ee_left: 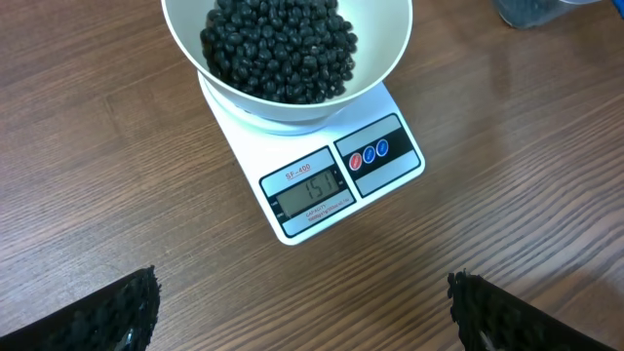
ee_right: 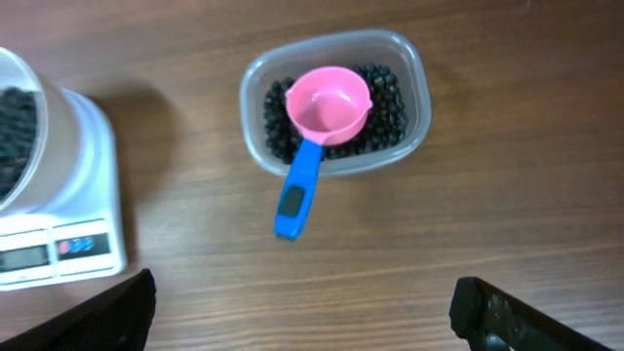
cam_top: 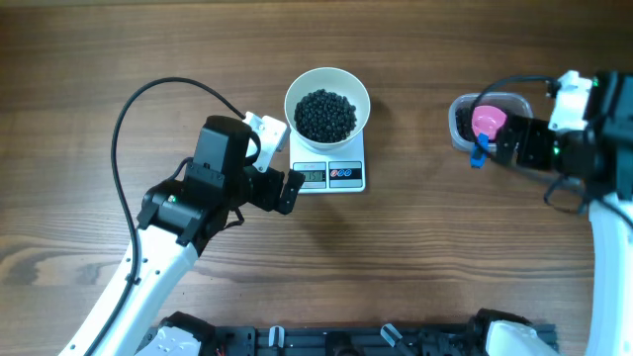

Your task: Scoop item into bowl and weigh 150g on scale

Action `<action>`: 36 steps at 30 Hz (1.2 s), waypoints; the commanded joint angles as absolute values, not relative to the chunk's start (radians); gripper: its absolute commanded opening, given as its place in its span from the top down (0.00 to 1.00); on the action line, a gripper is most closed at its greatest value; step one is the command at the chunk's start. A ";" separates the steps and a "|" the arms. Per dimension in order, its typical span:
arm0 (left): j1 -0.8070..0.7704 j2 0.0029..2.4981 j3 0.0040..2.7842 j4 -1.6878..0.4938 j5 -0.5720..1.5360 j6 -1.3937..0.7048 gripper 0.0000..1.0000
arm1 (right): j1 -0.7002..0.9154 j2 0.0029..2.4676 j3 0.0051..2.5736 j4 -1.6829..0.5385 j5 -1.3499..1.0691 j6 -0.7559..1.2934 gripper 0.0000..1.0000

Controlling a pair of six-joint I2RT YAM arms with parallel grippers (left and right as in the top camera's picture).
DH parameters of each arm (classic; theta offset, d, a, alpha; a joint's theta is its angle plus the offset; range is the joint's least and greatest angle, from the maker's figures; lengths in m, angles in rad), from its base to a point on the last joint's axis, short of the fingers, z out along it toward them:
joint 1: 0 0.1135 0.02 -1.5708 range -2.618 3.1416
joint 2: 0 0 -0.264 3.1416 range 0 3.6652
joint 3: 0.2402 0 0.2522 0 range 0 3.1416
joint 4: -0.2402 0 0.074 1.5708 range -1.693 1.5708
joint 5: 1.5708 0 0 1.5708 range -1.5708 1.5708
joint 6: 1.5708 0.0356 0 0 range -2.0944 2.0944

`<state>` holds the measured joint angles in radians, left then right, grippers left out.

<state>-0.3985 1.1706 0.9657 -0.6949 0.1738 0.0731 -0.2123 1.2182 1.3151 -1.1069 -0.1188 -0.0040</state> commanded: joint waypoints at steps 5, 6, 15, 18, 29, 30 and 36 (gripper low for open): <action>-0.404 1.173 0.961 -0.692 0.189 0.074 0.00 | -0.211 1.036 1.322 -1.196 -0.185 0.041 0.00; -0.404 1.173 0.961 -0.692 0.189 0.074 0.00 | -0.211 1.012 1.322 -1.210 -0.185 0.041 0.00; -0.404 1.173 0.961 -0.692 0.189 0.075 0.00 | -0.211 0.863 1.322 -1.291 -0.184 0.041 0.00; -0.404 1.173 0.961 -0.692 0.189 0.075 0.00 | -0.211 0.855 1.322 -1.294 -0.184 0.041 0.00; -0.404 1.173 0.961 -0.692 0.189 0.075 0.00 | -0.211 0.860 1.322 -1.299 -0.184 0.089 0.00; -0.404 1.173 0.961 -0.692 0.189 0.074 0.00 | -0.211 0.860 1.322 -1.299 -0.184 0.089 0.00; -0.404 1.173 0.961 -0.692 0.189 0.074 0.00 | -0.211 0.860 1.322 -1.299 -0.184 0.089 0.00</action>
<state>-0.3985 1.1706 0.9657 -0.6949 0.1738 0.0731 -0.2123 0.8600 1.3151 -1.2984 -0.1650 0.0719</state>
